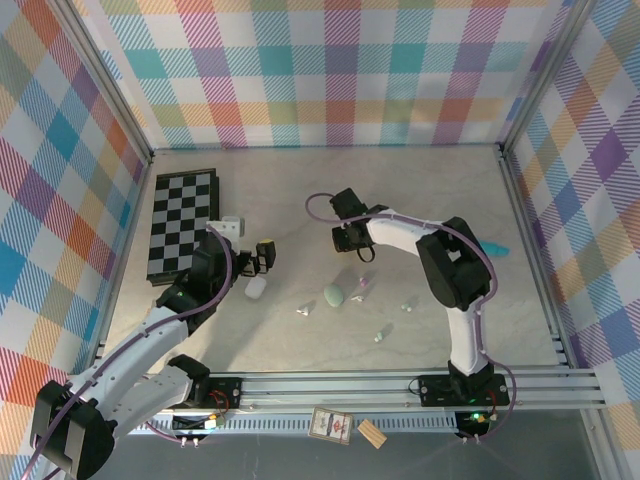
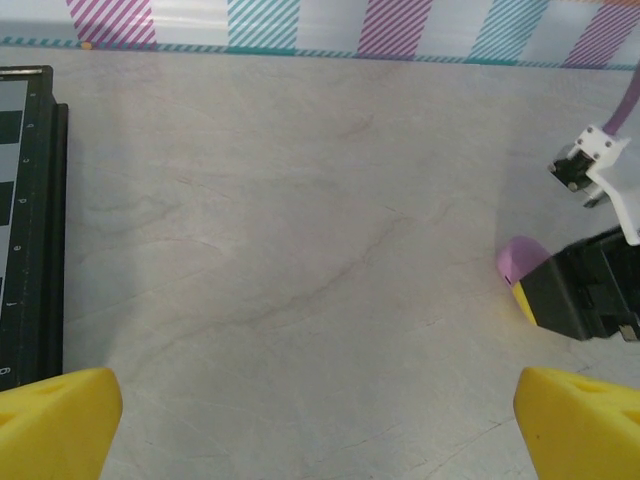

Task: Insert the wireless bluetooth earbuds into the charging case

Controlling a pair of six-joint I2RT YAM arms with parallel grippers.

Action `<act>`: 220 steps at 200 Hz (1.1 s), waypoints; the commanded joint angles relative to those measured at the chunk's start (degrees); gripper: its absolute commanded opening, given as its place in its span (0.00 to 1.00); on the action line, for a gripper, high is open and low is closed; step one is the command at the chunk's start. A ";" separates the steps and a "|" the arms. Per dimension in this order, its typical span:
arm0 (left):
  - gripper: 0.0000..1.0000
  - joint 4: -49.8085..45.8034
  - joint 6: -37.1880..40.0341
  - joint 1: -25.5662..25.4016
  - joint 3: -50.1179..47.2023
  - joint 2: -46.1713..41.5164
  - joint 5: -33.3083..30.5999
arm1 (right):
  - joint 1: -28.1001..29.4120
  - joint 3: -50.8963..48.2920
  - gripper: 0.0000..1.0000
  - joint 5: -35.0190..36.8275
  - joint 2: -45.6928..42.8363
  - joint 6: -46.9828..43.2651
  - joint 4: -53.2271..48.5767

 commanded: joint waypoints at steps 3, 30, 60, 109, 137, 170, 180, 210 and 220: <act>1.00 0.37 1.49 -0.18 0.48 0.34 3.10 | -0.33 -5.28 0.38 -4.85 -8.02 -11.28 5.83; 1.00 0.53 5.16 -0.18 1.57 1.38 10.38 | -0.33 -9.84 0.37 -12.65 -14.92 -23.53 4.99; 1.00 5.17 10.82 -0.27 0.44 2.39 22.13 | -0.33 -10.72 0.34 -19.02 -20.41 -29.18 -1.50; 1.00 16.19 18.72 -0.44 -2.36 4.44 41.92 | -0.54 -10.51 0.33 -32.81 -29.09 -34.62 -10.47; 0.98 18.72 18.59 -0.74 -1.07 7.44 50.98 | -0.50 -9.64 0.32 -38.87 -32.53 -38.10 -15.55; 0.95 19.04 18.53 -2.15 1.31 11.89 53.47 | -0.63 -8.83 0.32 -38.09 -33.56 -39.10 -17.05; 0.95 19.72 18.53 -2.50 1.36 12.52 52.30 | -0.81 -8.87 0.31 -35.20 -32.92 -37.20 -15.30; 0.95 21.92 18.95 -2.81 0.32 12.55 49.30 | -4.23 -8.22 0.30 -23.52 -27.77 -22.03 -7.91; 0.95 21.86 19.19 -2.94 0.10 12.30 48.18 | -5.24 -8.68 0.30 -20.15 -26.07 -15.24 -5.27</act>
